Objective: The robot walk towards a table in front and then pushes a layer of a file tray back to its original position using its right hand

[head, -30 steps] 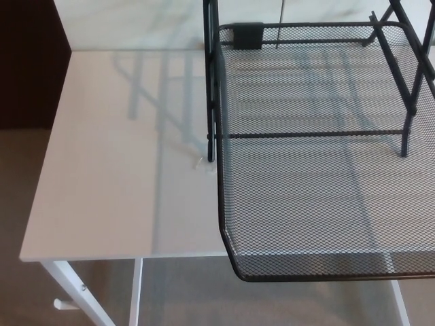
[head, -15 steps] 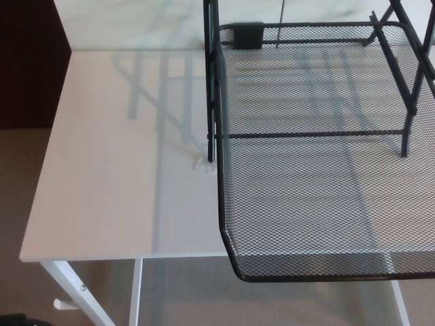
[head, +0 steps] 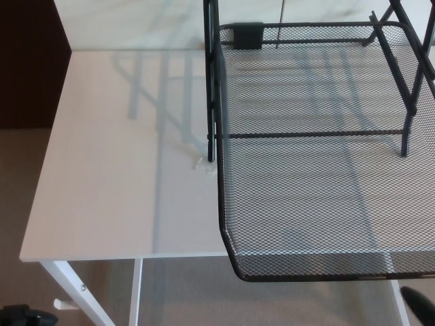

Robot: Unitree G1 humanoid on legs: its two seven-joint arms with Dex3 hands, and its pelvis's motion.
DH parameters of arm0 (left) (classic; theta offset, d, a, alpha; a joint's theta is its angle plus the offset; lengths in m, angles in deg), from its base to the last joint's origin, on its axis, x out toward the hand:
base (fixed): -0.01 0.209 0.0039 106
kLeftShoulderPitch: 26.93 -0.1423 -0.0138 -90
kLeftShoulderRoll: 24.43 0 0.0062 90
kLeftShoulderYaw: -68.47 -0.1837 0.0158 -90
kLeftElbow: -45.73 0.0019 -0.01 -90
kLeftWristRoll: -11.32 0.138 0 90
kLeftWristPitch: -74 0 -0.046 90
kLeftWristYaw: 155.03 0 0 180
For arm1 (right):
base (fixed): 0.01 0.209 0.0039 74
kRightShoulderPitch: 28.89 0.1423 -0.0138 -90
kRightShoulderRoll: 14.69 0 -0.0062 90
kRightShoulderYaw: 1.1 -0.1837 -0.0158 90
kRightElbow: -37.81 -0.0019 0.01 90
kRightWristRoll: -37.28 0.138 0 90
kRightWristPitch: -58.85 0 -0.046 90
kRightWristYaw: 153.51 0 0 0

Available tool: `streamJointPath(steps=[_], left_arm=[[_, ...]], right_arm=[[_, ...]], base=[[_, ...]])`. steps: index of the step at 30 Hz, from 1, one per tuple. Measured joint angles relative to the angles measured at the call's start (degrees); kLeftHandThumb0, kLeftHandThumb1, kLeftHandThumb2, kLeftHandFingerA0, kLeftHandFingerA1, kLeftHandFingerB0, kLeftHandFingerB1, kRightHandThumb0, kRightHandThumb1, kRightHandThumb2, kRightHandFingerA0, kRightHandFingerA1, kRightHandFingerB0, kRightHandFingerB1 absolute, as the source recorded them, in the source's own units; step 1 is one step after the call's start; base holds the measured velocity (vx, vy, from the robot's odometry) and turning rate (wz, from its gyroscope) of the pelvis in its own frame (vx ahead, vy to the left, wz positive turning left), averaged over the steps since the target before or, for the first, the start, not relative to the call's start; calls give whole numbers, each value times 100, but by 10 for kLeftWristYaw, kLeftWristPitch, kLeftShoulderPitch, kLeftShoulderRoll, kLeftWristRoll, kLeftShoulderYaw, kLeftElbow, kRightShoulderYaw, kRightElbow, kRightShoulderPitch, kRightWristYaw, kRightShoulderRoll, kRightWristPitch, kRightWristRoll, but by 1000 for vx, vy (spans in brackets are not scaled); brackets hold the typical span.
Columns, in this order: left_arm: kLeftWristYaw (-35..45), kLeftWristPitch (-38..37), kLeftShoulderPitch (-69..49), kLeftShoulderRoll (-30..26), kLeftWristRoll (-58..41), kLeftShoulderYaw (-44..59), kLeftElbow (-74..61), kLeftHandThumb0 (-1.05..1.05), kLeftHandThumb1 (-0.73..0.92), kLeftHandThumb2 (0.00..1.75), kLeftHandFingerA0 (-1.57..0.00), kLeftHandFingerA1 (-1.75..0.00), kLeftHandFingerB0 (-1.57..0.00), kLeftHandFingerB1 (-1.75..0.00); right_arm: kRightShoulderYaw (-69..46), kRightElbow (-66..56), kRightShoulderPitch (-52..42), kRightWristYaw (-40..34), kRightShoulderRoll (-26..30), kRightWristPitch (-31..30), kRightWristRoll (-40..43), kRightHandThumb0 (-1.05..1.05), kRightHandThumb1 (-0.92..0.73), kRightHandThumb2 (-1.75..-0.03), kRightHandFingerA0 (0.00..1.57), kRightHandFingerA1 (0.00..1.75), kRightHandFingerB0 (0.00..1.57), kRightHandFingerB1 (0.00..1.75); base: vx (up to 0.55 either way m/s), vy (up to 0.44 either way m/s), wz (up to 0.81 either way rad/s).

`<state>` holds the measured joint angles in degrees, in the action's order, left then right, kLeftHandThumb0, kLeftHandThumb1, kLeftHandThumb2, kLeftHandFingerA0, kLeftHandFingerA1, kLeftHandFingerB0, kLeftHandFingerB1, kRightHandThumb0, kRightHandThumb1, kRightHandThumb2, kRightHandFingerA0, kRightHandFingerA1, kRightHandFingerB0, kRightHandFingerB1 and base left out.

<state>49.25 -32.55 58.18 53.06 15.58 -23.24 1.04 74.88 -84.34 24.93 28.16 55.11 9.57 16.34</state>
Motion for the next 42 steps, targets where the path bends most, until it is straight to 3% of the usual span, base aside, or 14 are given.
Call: streamJointPath(steps=[6,7,8,11,12,13,14,20,21,27,28,29,30,42], left_arm=[[0,0,3,0,0,0,0,-46,57,58,-66,-42,-48,-36],[0,0,2,0,0,0,0,-53,49,77,-58,-52,-42,-46],[0,0,2,0,0,0,0,-53,49,77,-58,-52,-42,-46],[1,0,2,0,0,0,0,-52,50,78,-57,-52,-42,-46],[1,0,2,0,0,0,0,-52,49,77,-58,-52,-42,-46],[1,0,2,0,0,0,0,-52,49,77,-58,-52,-42,-46],[1,0,3,0,0,0,0,-52,50,78,-58,-52,-42,-46],[2,0,5,0,0,-1,-1,-53,49,78,-57,-52,-42,-46],[2,0,5,0,0,-1,-1,-53,49,78,-58,-52,-42,-46],[2,0,6,0,0,-1,-2,-53,49,77,-58,-52,-41,-46],[2,0,6,0,0,-1,-2,-46,57,58,-66,-42,-49,-36],[2,0,6,0,0,-1,-3,-46,57,58,-66,-42,-49,-36],[2,0,7,0,0,-1,-3,-52,49,77,-60,-53,-44,-47],[2,1,9,-3,1,-6,-11,-52,50,77,-60,-53,-43,-46]], right_arm=[[26,0,12,0,0,0,-55,13,-25,-56,0,0,0,2],[30,0,14,0,0,0,-64,13,-22,-56,0,0,0,4],[35,0,16,0,0,0,-75,13,-38,-67,0,10,0,0],[48,0,24,0,0,-1,-104,11,-38,-67,0,10,0,0],[51,0,26,0,1,-1,-111,10,-19,-55,0,0,0,3],[55,0,29,0,1,-2,-121,10,-19,-55,0,0,0,3],[58,1,32,0,1,-3,-127,8,-36,-67,0,13,0,5],[88,4,58,-1,3,-10,-188,5,-39,-67,0,8,0,1],[92,5,62,-1,4,-12,-198,2,-18,-55,0,0,0,5],[120,14,82,-5,10,-23,-253,-1,-14,-55,0,0,1,5],[125,17,85,-6,12,-26,-264,-1,-15,-55,0,0,1,5],[130,20,89,-8,14,-28,-275,-1,-15,-55,0,0,1,5],[135,23,91,-9,15,-31,-284,-3,-18,-55,0,0,0,8],[205,57,119,-30,31,-78,-405,-7,-21,-47,0,0,0,13]], base=[[0,0,0],[0,0,0],[0,0,0],[0,0,0],[0,0,0],[0,0,0],[0,0,0],[0,0,0],[0,0,0],[0,0,0],[0,0,0],[0,0,0],[0,0,0],[0,0,0]])
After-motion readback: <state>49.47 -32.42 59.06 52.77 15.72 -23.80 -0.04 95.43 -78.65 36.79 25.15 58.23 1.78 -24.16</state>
